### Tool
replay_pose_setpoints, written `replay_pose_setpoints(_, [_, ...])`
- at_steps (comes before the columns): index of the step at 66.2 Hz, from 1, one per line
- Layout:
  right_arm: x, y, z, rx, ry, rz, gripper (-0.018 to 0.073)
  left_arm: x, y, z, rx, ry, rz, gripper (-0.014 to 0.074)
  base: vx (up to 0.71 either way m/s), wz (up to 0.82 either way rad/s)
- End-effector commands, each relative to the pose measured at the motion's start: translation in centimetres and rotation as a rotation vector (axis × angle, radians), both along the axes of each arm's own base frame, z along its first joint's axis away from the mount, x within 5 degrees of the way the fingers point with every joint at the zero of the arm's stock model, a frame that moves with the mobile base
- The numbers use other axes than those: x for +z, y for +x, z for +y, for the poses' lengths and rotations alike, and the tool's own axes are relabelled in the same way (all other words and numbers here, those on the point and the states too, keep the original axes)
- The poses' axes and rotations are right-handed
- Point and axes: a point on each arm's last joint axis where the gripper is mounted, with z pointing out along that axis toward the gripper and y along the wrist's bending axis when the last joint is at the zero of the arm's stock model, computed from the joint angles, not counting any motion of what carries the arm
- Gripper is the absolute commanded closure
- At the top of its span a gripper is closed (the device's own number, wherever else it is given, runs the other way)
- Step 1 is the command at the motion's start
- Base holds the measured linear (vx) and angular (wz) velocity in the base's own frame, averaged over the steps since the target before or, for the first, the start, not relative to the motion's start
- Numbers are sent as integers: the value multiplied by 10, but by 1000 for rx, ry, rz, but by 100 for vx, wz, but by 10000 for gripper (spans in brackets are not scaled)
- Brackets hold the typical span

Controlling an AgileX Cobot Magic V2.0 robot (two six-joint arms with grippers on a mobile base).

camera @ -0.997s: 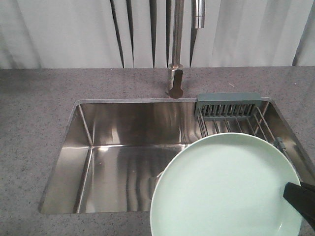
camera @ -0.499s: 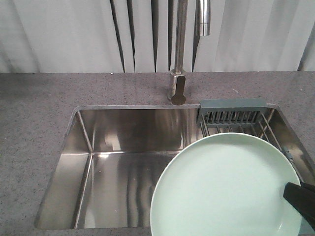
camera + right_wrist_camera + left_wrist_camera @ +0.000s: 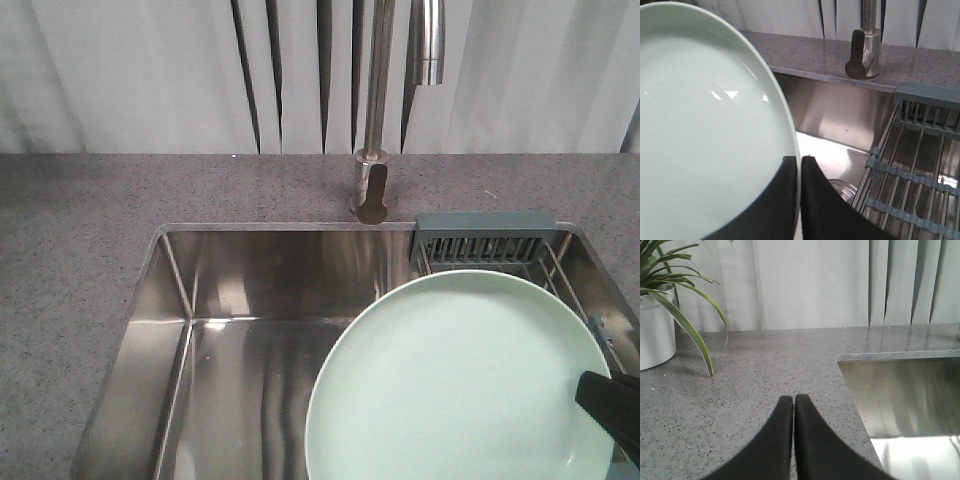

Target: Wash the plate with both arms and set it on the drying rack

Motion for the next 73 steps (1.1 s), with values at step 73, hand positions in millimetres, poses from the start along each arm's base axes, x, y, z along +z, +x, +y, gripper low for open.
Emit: replay_pose_setpoints(73, [12, 2, 0, -19, 53, -50, 561, 1, 0, -1, -1, -799, -51, 602, 0, 0])
